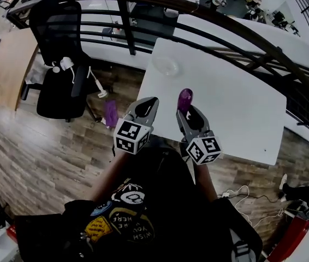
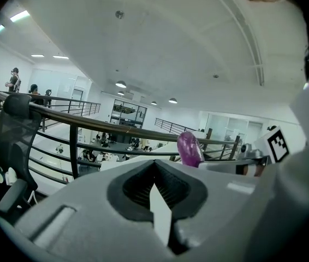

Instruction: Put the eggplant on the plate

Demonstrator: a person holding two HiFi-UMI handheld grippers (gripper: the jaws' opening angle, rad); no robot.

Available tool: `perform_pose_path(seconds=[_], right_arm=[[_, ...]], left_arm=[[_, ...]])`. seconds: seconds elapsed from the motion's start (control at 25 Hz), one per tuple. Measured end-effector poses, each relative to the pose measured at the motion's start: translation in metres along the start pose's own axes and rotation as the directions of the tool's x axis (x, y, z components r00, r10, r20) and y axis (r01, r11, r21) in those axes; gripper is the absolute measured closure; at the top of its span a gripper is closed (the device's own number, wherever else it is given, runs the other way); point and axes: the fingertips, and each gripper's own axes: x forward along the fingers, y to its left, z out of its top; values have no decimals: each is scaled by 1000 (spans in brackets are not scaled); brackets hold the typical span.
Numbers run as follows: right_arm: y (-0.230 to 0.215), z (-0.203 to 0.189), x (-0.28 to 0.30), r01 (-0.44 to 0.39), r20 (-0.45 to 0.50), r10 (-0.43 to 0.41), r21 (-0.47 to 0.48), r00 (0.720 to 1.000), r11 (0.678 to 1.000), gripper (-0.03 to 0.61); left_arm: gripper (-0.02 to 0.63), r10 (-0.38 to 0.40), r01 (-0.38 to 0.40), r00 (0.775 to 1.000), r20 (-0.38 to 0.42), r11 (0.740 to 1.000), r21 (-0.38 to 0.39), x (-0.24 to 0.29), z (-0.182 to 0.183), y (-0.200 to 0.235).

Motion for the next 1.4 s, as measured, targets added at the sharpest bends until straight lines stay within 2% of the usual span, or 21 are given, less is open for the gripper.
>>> perform_pose_path(seconds=[0.28,0.48,0.72,0.88,1.0,1.12,1.2,1.32,1.4], right_arm=[[-44,9,40,-40,-51,38,-33,998,999,388],[-58,6,71,-43,-94,37,-64,995,997,388],[-76,-5,140,-77,-202,43,-164,978,983,388],[-95,-17,194,-123,-305,35,-273,952,954,388],[-113,-39,236,-186,-419,13,-376,908,908,388],[-135,-69,276,-255,-531,-29,-453,847,854,389],[-145,-91,298,-318,-599,-48,-488,799,813,388],[-160,-125,318,-412,-696,-102,-528,710,742,388],[-170,-146,326,-447,-740,-145,-536,656,716,388]], left_arm=[[609,67,-68,997,-36,998,-17,35,-6,29],[609,32,-35,998,-48,997,-65,59,-8,52],[611,18,-21,997,-73,998,-51,80,-4,82],[609,28,-34,996,-85,997,-71,77,-9,103],[611,61,-68,995,-84,994,-86,66,-12,121],[610,103,-112,991,-91,988,-105,57,-16,143],[611,133,-144,987,-91,982,-124,50,-18,159],[610,183,-194,980,-83,970,-148,37,-20,180],[609,212,-223,974,-81,961,-164,30,-23,192]])
